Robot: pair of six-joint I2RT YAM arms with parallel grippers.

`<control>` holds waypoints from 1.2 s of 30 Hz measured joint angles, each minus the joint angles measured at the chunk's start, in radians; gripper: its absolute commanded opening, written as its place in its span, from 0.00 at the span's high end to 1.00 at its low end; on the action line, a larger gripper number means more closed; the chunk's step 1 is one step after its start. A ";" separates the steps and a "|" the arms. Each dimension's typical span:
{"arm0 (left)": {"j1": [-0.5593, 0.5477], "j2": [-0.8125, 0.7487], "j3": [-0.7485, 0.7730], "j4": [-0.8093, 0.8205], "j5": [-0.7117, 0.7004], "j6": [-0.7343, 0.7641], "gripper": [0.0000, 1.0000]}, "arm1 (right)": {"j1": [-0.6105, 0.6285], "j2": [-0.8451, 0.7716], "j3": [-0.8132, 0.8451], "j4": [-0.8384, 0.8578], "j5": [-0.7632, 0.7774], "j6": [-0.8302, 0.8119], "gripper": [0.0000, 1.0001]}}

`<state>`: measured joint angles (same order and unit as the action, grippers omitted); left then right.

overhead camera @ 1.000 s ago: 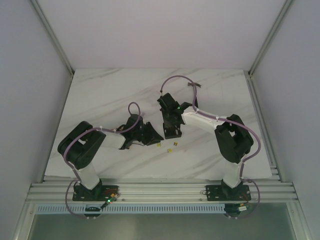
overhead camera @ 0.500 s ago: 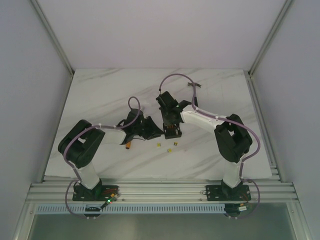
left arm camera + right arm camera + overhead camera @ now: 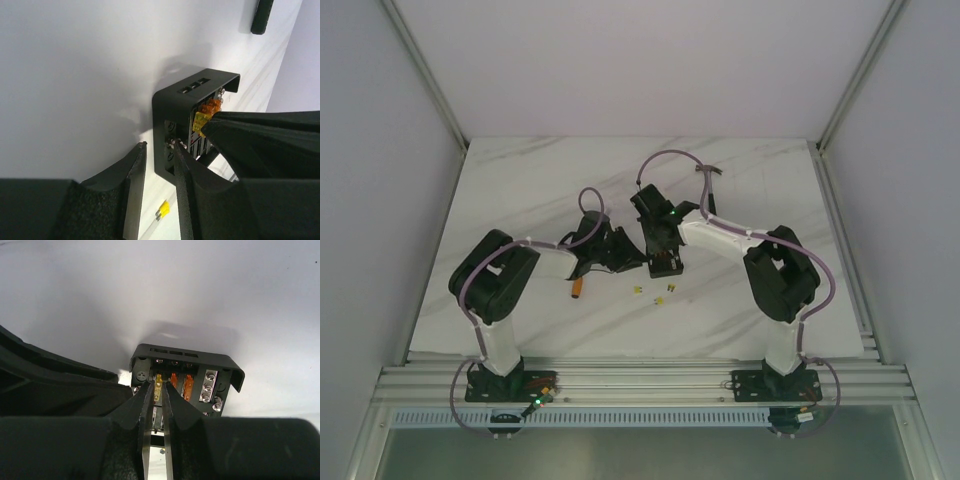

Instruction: Snap on the fuse box

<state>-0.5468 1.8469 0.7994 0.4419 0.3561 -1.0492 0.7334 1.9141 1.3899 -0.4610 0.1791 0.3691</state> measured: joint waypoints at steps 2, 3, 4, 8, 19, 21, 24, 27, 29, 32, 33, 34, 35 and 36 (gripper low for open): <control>0.001 0.011 0.014 -0.001 -0.002 0.004 0.64 | 0.000 0.000 0.000 -0.001 -0.001 0.000 0.84; 0.001 0.016 0.019 -0.002 -0.002 0.005 0.65 | 0.000 0.000 0.001 -0.002 -0.002 -0.001 0.85; 0.001 0.023 0.024 -0.001 -0.002 0.006 0.65 | 0.000 0.000 0.001 -0.003 -0.003 -0.001 0.86; 0.003 0.034 0.033 -0.001 -0.001 0.007 0.67 | 0.000 0.000 0.003 -0.007 -0.004 -0.006 0.90; 0.003 0.058 0.053 0.000 0.006 0.007 0.72 | 0.000 0.025 0.040 -0.035 -0.014 -0.031 0.94; 0.003 0.058 0.054 0.000 0.006 0.007 0.73 | 0.000 0.027 0.044 -0.039 -0.014 -0.032 0.95; 0.003 0.058 0.054 -0.002 0.006 0.008 0.73 | 0.000 0.030 0.047 -0.043 -0.013 -0.034 0.94; 0.003 0.058 0.054 -0.003 0.005 0.008 0.74 | 0.000 0.030 0.047 -0.043 -0.012 -0.034 0.93; 0.003 0.058 0.056 -0.008 0.005 0.008 0.74 | -0.001 0.030 0.047 -0.043 -0.011 -0.034 0.93; 0.003 0.058 0.060 -0.017 0.004 0.009 0.75 | -0.001 0.030 0.047 -0.044 -0.011 -0.034 0.93; 0.003 0.058 0.060 -0.018 0.003 0.010 0.75 | -0.001 0.030 0.047 -0.043 -0.011 -0.035 0.93; 0.003 0.058 0.060 -0.019 0.002 0.011 0.75 | -0.001 0.030 0.047 -0.044 -0.011 -0.035 0.93; 0.003 0.058 0.061 -0.020 0.002 0.011 0.75 | -0.001 0.030 0.047 -0.043 -0.011 -0.037 0.93; 0.003 0.058 0.062 -0.022 0.001 0.012 0.75 | -0.002 0.030 0.046 -0.043 -0.011 -0.038 0.93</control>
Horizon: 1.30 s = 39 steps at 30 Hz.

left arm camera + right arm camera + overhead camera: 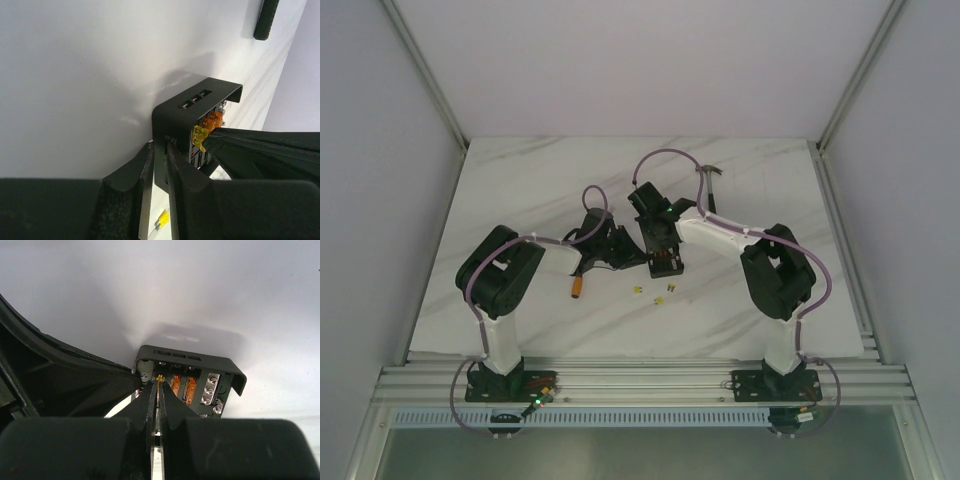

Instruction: Snap on the fuse box

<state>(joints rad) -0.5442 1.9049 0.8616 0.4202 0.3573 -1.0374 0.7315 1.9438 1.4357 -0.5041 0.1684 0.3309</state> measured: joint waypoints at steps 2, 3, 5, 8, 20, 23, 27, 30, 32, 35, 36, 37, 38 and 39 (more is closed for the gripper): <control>0.000 0.000 0.001 -0.003 -0.001 0.000 0.75 | -0.003 -0.001 -0.002 0.002 0.000 0.000 0.92; 0.000 0.000 0.001 -0.003 -0.002 0.000 0.75 | -0.005 -0.003 -0.006 0.003 -0.001 0.000 0.93; 0.000 0.000 0.002 -0.004 -0.002 0.001 0.75 | -0.008 -0.009 -0.015 0.010 -0.004 0.000 0.94; 0.000 0.000 0.003 -0.006 -0.002 0.001 0.76 | -0.010 -0.013 -0.024 0.020 -0.012 -0.002 0.96; 0.000 0.000 0.004 -0.010 -0.003 0.001 0.76 | -0.011 -0.011 -0.031 0.034 -0.034 -0.014 1.00; 0.000 0.000 0.005 -0.012 -0.003 0.002 0.76 | -0.011 -0.012 -0.039 0.043 -0.031 -0.014 1.00; 0.000 0.000 0.005 -0.013 -0.003 0.002 0.76 | -0.011 -0.021 -0.056 0.058 -0.026 -0.014 1.00; 0.000 0.000 0.005 -0.013 -0.003 0.002 0.76 | -0.011 -0.020 -0.056 0.060 -0.026 -0.014 1.00; 0.000 0.000 0.005 -0.013 -0.003 0.002 0.76 | -0.011 -0.019 -0.056 0.060 -0.026 -0.014 1.00; 0.000 0.000 0.005 -0.013 -0.003 0.002 0.76 | -0.011 -0.018 -0.060 0.063 -0.026 -0.015 1.00; 0.000 0.000 0.005 -0.013 -0.003 0.002 0.76 | -0.011 -0.019 -0.062 0.064 -0.026 -0.015 1.00; 0.000 0.000 0.005 -0.013 -0.003 0.002 0.76 | -0.011 -0.019 -0.064 0.066 -0.025 -0.015 1.00; 0.000 0.000 0.005 -0.013 -0.003 0.002 0.76 | -0.011 -0.018 -0.066 0.068 -0.023 -0.015 1.00; 0.000 0.000 0.005 -0.013 -0.003 0.002 0.76 | -0.011 -0.018 -0.069 0.072 -0.021 -0.014 1.00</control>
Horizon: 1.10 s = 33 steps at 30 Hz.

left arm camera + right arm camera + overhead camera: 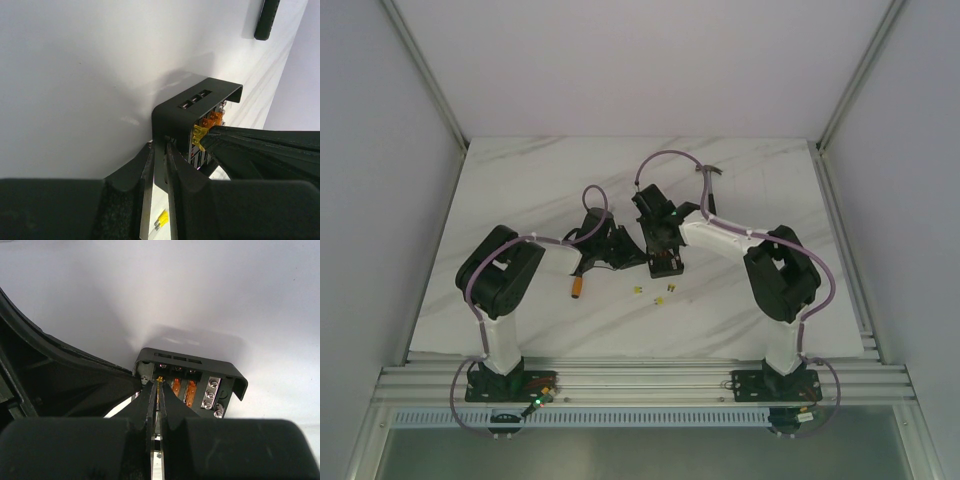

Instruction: Snap on the fuse box

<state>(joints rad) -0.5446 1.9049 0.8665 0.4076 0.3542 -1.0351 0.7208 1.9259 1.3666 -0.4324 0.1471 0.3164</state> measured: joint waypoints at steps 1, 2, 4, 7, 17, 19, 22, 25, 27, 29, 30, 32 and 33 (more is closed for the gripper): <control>0.000 0.000 0.000 0.000 0.000 0.000 0.76 | 0.000 0.000 -0.002 0.003 0.003 0.000 1.00; 0.000 0.000 0.000 0.000 0.000 0.000 0.76 | 0.000 0.000 -0.004 0.006 0.004 0.000 1.00; 0.000 0.000 0.000 0.000 0.000 0.000 0.76 | -0.001 0.001 -0.008 0.013 0.008 0.000 1.00; 0.000 0.000 0.000 0.000 -0.002 0.001 0.76 | -0.005 0.005 -0.009 0.018 0.011 0.001 1.00; -0.005 0.000 0.000 0.000 -0.005 0.000 0.76 | -0.005 -0.006 -0.002 0.015 -0.006 -0.016 1.00; -0.006 0.000 0.000 0.000 -0.007 0.000 0.76 | -0.005 -0.001 0.010 0.006 -0.013 -0.023 1.00; -0.007 0.000 0.000 0.000 -0.008 0.000 0.76 | -0.003 0.019 0.036 -0.023 -0.016 -0.026 1.00; -0.007 0.000 0.000 0.000 -0.010 0.000 0.77 | -0.001 0.027 0.042 -0.034 -0.015 -0.030 1.00; -0.007 0.000 0.000 0.000 -0.010 -0.001 0.76 | 0.000 0.030 0.039 -0.033 -0.015 -0.030 1.00; -0.008 0.000 0.000 0.000 -0.010 -0.001 0.76 | 0.000 0.032 0.039 -0.032 -0.012 -0.030 1.00; -0.008 0.000 0.000 0.000 -0.010 -0.001 0.77 | 0.001 0.034 0.039 -0.032 -0.011 -0.030 1.00; -0.008 0.000 0.000 0.000 -0.011 -0.001 0.76 | 0.001 0.039 0.040 -0.033 -0.008 -0.030 1.00; -0.008 0.000 0.000 0.000 -0.012 -0.001 0.76 | 0.002 0.041 0.042 -0.034 -0.006 -0.031 1.00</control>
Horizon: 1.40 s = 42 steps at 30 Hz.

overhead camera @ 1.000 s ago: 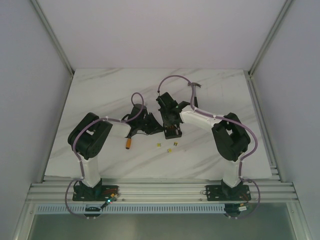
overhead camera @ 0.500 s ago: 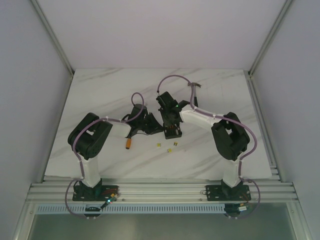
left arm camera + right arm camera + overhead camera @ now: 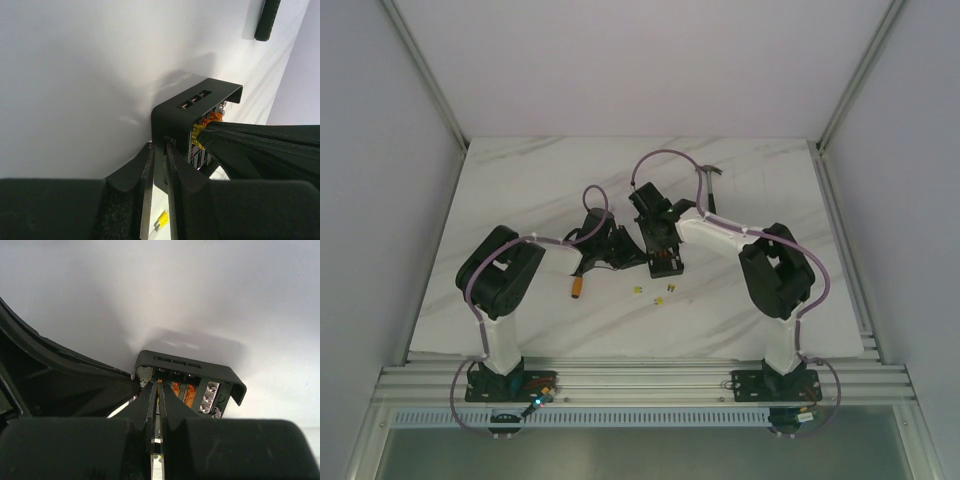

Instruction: Snap on the fuse box

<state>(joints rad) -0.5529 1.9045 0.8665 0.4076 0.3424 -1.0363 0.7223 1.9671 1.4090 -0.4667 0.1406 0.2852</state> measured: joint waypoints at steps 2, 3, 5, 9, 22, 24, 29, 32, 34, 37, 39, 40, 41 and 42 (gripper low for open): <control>0.000 0.000 0.000 0.000 0.000 -0.001 0.77 | 0.002 0.007 0.008 -0.007 0.006 -0.002 1.00; 0.000 0.000 0.000 0.000 -0.001 -0.001 0.77 | 0.004 0.010 0.012 -0.011 0.011 -0.003 1.00; -0.001 0.000 0.000 0.000 -0.002 -0.001 0.76 | 0.007 0.012 0.015 -0.015 0.021 -0.004 1.00; -0.002 -0.002 0.000 -0.001 -0.005 -0.002 0.76 | 0.012 0.009 0.016 -0.015 0.032 -0.006 1.00; -0.004 -0.004 0.000 -0.002 -0.009 -0.002 0.76 | 0.015 -0.004 0.088 -0.105 -0.014 -0.004 0.73; -0.005 -0.004 0.000 -0.001 -0.010 -0.002 0.77 | 0.016 -0.004 0.109 -0.117 -0.021 -0.002 0.73; -0.005 -0.004 0.000 -0.001 -0.011 -0.002 0.77 | 0.015 -0.004 0.131 -0.140 -0.016 0.014 0.76; -0.005 -0.004 0.000 -0.001 -0.011 -0.002 0.76 | 0.015 -0.003 0.131 -0.166 -0.001 0.026 0.78; -0.005 -0.004 0.000 -0.001 -0.011 -0.002 0.77 | 0.014 -0.002 0.131 -0.173 0.005 0.032 0.79; -0.005 -0.004 0.000 -0.001 -0.011 -0.002 0.76 | 0.013 0.005 0.131 -0.179 0.010 0.037 0.81; -0.005 -0.004 0.000 -0.001 -0.011 -0.002 0.76 | 0.013 0.014 0.131 -0.180 0.010 0.040 0.82; -0.005 -0.004 0.000 -0.001 -0.011 -0.002 0.77 | 0.013 0.020 0.131 -0.180 0.010 0.040 0.83; -0.005 -0.004 0.000 -0.001 -0.011 -0.002 0.77 | 0.013 0.026 0.131 -0.181 0.010 0.040 0.83; -0.005 -0.004 0.000 -0.001 -0.011 -0.002 0.77 | 0.013 0.031 0.131 -0.182 0.010 0.040 0.84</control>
<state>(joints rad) -0.5579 1.9007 0.8665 0.4065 0.3317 -1.0382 0.7349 1.9980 1.5398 -0.6491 0.1501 0.3252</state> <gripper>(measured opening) 0.240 0.179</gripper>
